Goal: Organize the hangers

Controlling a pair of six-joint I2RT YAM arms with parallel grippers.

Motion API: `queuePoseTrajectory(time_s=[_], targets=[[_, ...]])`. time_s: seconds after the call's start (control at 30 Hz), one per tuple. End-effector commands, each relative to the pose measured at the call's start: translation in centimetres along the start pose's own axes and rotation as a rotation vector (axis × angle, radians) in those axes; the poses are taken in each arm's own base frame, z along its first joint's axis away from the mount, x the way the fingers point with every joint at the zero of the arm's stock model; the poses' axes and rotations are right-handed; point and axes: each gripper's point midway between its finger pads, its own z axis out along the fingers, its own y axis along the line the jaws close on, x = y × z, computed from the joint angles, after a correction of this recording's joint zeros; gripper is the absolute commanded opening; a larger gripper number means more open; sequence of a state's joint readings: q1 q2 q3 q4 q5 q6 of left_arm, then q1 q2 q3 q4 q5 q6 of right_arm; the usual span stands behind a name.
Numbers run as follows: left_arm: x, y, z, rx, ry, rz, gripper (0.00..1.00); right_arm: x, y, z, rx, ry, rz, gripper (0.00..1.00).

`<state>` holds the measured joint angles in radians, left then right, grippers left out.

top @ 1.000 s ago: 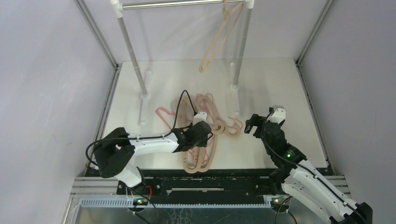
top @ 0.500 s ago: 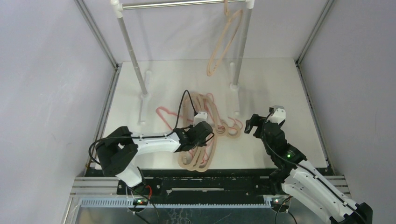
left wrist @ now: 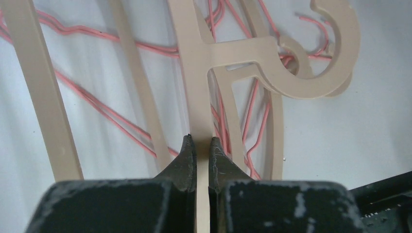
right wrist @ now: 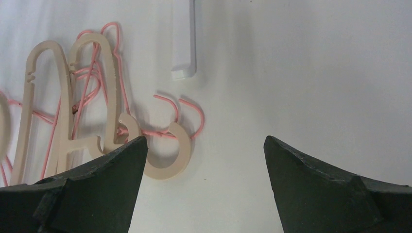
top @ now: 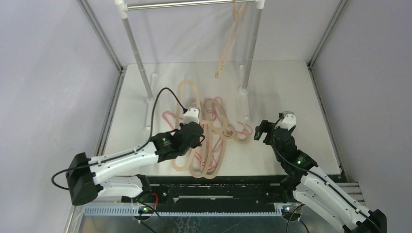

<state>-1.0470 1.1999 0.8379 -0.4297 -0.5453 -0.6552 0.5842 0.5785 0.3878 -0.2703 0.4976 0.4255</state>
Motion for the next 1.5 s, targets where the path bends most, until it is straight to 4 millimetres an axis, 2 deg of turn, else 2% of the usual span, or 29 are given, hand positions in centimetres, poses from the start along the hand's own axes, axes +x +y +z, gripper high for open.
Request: queuePoseTrajectory(time_s=[0.0,0.13,0.2,0.37,0.53,0.57,0.77,0.87,1.03,1.17,1.3,1.47], targets=[[-2.6,2.0,-1.3,-0.035,-0.069,-0.027,0.0,-1.2,0.8,0.1,-0.025,-0.044,0.034,0.98],[-3.9,4.7,-1.7,-0.023,-0.105,-0.123,0.0,-1.4,0.8,-0.1,-0.029,-0.051,0.037,0.98],[-5.4,6.0,-2.3,0.011,-0.143,-0.169,0.0,-1.4,0.8,-0.1,-0.03,-0.052,0.036,0.98],[-11.1,7.7,-4.7,0.104,-0.262,-0.233,0.0,-1.5,0.9,-0.1,-0.035,-0.055,0.035,0.98],[-17.8,6.3,-7.2,0.233,-0.383,-0.255,0.0,-1.7,1.2,-0.1,-0.044,-0.053,0.034,0.98],[-19.1,6.6,-7.4,0.24,-0.409,-0.272,0.0,-1.7,1.2,-0.1,-0.045,-0.052,0.033,0.98],[-25.2,4.5,-8.2,0.418,-0.494,-0.343,0.0,-2.8,1.4,-0.4,-0.044,-0.068,0.023,0.98],[-27.7,3.7,-8.6,0.501,-0.536,-0.38,0.0,-3.0,1.1,-0.5,-0.033,-0.072,0.013,0.98],[-31.2,1.1,-9.9,0.68,-0.586,-0.421,0.0,-3.0,0.9,-0.5,-0.024,-0.074,0.01,0.98],[-34.6,0.4,-11.1,0.758,-0.665,-0.45,0.0,-2.8,0.9,-0.3,-0.018,-0.067,0.012,0.98],[-37.5,0.0,-10.9,0.818,-0.695,-0.493,0.0,-2.7,1.0,-0.1,-0.016,-0.063,0.011,0.98],[-39.2,-0.4,-9.3,0.87,-0.686,-0.569,0.0,-2.6,0.9,0.2,-0.006,-0.06,0.001,0.98]])
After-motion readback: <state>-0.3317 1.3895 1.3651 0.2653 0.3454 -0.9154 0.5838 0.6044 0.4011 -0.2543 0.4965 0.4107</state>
